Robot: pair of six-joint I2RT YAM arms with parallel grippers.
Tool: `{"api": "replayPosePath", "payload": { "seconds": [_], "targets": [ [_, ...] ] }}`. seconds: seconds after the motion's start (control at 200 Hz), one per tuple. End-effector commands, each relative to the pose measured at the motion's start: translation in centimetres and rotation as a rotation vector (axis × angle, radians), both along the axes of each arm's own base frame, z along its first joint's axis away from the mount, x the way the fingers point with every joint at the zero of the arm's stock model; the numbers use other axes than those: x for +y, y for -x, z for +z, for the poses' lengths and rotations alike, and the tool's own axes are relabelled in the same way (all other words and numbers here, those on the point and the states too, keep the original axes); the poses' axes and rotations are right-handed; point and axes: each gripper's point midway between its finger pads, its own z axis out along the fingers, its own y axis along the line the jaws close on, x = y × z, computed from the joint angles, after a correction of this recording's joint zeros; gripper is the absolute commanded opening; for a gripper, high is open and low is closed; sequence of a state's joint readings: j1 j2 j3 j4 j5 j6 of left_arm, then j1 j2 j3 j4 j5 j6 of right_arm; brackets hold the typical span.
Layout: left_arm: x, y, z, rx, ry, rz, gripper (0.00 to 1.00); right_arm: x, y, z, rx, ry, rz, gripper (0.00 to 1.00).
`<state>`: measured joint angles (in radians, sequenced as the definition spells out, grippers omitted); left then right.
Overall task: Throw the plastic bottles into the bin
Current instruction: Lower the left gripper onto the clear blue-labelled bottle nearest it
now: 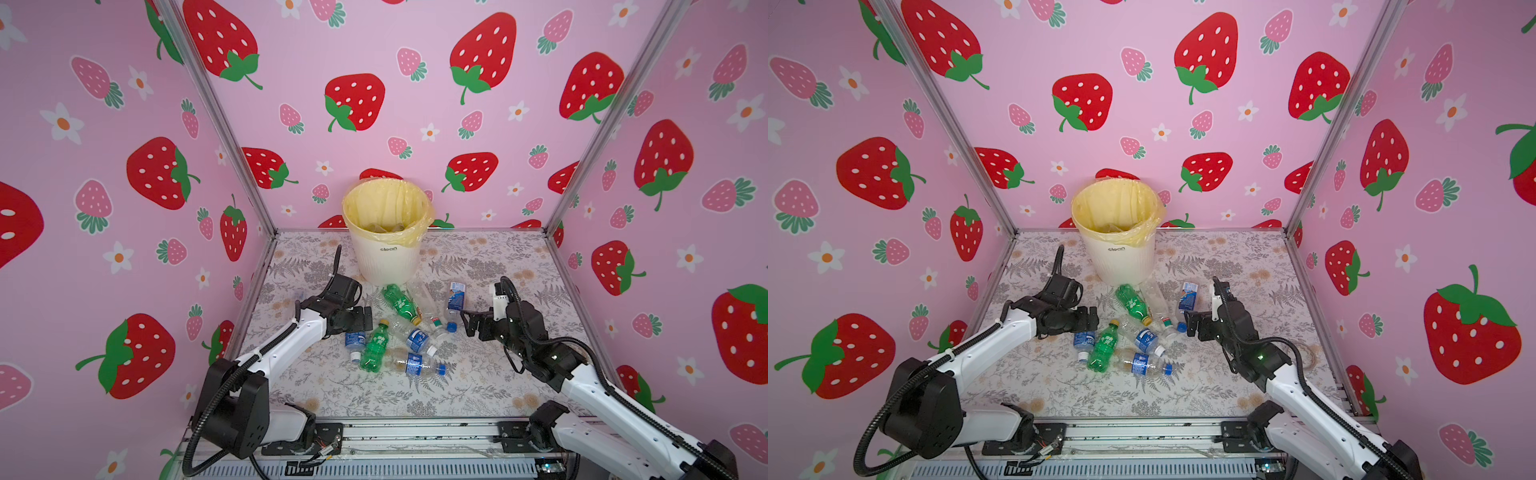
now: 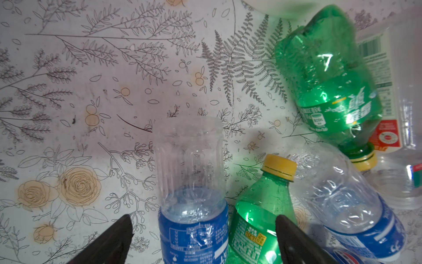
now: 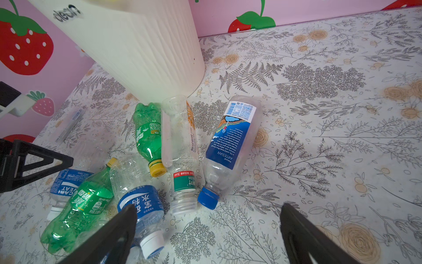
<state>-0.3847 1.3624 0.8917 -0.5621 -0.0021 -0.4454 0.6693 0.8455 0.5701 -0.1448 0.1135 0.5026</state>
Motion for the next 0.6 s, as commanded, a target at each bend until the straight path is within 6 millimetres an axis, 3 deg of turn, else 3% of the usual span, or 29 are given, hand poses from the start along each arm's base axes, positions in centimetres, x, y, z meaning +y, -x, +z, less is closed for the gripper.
{"api": "replayPosePath", "payload": {
  "seconds": [0.0, 0.34, 0.595],
  "targets": [
    [0.2, 0.3, -1.2, 0.017, -0.032, 0.019, 1.0, -0.1, -0.1, 0.7, -0.006, -0.005, -0.007, 0.99],
    [0.6, 0.7, -3.6, 0.088, -0.071, 0.033, 0.94, -0.6, 0.4, 0.0, 0.003, -0.004, -0.01, 0.99],
    [0.7, 0.8, -4.0, 0.077, -0.077, 0.034, 0.84, -1.5, 0.6, -0.2, -0.004, 0.009, -0.042, 0.99]
  ]
}}
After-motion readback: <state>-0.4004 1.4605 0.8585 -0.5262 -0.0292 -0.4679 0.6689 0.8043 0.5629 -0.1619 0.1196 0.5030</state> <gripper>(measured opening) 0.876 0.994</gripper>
